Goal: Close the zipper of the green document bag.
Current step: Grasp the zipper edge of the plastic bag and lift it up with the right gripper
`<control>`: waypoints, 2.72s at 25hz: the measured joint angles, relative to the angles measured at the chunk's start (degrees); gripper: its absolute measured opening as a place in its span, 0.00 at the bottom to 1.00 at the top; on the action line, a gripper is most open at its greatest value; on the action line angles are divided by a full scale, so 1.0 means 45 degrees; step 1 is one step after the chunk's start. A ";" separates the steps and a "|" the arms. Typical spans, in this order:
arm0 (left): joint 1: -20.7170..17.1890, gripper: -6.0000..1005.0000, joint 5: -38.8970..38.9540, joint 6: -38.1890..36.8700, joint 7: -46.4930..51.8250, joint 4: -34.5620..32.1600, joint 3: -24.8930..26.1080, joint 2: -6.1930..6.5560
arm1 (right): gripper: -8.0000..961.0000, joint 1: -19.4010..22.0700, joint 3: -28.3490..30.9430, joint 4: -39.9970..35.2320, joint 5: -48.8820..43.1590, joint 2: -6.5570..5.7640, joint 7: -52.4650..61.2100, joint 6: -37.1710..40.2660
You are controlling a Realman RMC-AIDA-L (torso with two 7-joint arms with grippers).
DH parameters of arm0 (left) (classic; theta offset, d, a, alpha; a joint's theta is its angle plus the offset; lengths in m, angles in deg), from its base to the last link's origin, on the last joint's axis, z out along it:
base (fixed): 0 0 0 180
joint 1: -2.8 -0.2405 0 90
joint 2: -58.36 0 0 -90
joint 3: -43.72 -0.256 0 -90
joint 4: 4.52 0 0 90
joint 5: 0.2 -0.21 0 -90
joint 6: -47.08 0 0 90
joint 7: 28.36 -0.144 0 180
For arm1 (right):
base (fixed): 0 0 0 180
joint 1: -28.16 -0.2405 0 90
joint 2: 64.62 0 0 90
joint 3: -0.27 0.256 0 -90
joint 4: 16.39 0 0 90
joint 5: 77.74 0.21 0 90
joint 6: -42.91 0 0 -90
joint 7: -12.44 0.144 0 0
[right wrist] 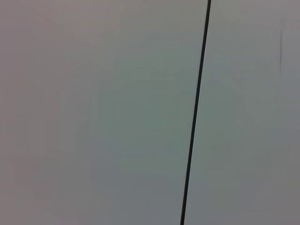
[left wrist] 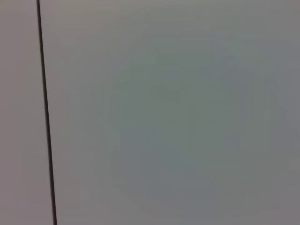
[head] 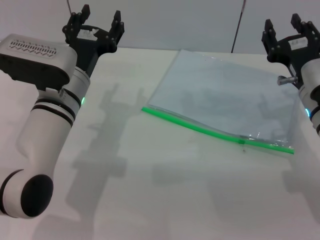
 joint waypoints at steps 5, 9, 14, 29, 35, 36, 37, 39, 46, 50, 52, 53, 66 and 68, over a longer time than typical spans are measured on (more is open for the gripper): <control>-0.0017 0.72 0.0088 0.0098 0.0015 0.0043 0.0014 0.0021 | 0.60 0.0001 0.0109 -0.0001 0.0082 -0.0004 0.0000 0.0008; 0.0052 0.72 0.0122 0.0346 -0.0032 0.0021 -0.0004 0.0045 | 0.60 0.0004 0.0213 -0.0001 0.0164 0.0002 0.0000 0.0009; 0.0135 0.72 0.0125 0.0757 -0.0055 0.0045 0.0077 0.0052 | 0.60 0.0009 0.0198 -0.0001 0.0164 0.0003 -0.0008 0.0009; -0.0065 0.72 0.0092 0.0797 0.0041 0.0510 0.0052 0.0123 | 0.60 0.1324 0.1162 -0.3630 0.0045 -0.1297 0.0153 0.3971; -0.0229 0.72 0.0018 0.1005 0.0041 0.0757 0.0036 0.0209 | 0.60 0.2239 0.1106 -0.6235 -0.0474 -0.2789 0.0049 0.6420; -0.0233 0.72 0.0016 0.1108 0.0042 0.0767 0.0048 0.0223 | 0.60 0.2418 0.1123 -0.6727 -0.0804 -0.3014 0.0042 0.6986; -0.0238 0.71 0.0013 0.1206 0.0042 0.0778 0.0068 0.0239 | 0.60 0.2550 0.1148 -0.7052 -0.1105 -0.3151 0.0040 0.7524; -0.0249 0.71 0.0013 0.1301 0.0030 0.0787 0.0114 0.0244 | 0.60 0.2765 0.1184 -0.7578 -0.1652 -0.3370 0.0037 0.8505; -0.0255 0.71 0.0095 0.1451 -0.0022 0.0690 0.0149 0.0242 | 0.60 0.3746 0.1694 -0.9520 -0.3075 -0.3707 -0.0613 1.1717; -0.0225 0.71 0.0114 0.1466 -0.0043 0.0668 0.0156 0.0239 | 0.60 0.3926 0.2434 -0.9723 -0.3133 -0.3402 -0.2021 1.3401; -0.0224 0.71 0.0116 0.1474 -0.0045 0.0663 0.0157 0.0238 | 0.61 0.3973 0.2716 -0.9733 -0.3130 -0.3213 -0.2629 1.4142; -0.0227 0.71 0.0117 0.1476 -0.0046 0.0658 0.0157 0.0240 | 0.61 0.4026 0.2847 -0.9758 -0.3145 -0.3108 -0.3031 1.4516; -0.0356 0.71 0.0095 0.1813 -0.0073 0.0504 0.0484 0.0280 | 0.62 0.4990 0.6221 -1.0035 -0.6216 0.0093 -0.7094 1.8786; -0.0386 0.71 0.0112 0.1813 -0.0075 0.0514 0.0501 0.0331 | 0.62 0.5022 0.6108 -1.0013 -0.6769 0.0143 -0.7159 1.8750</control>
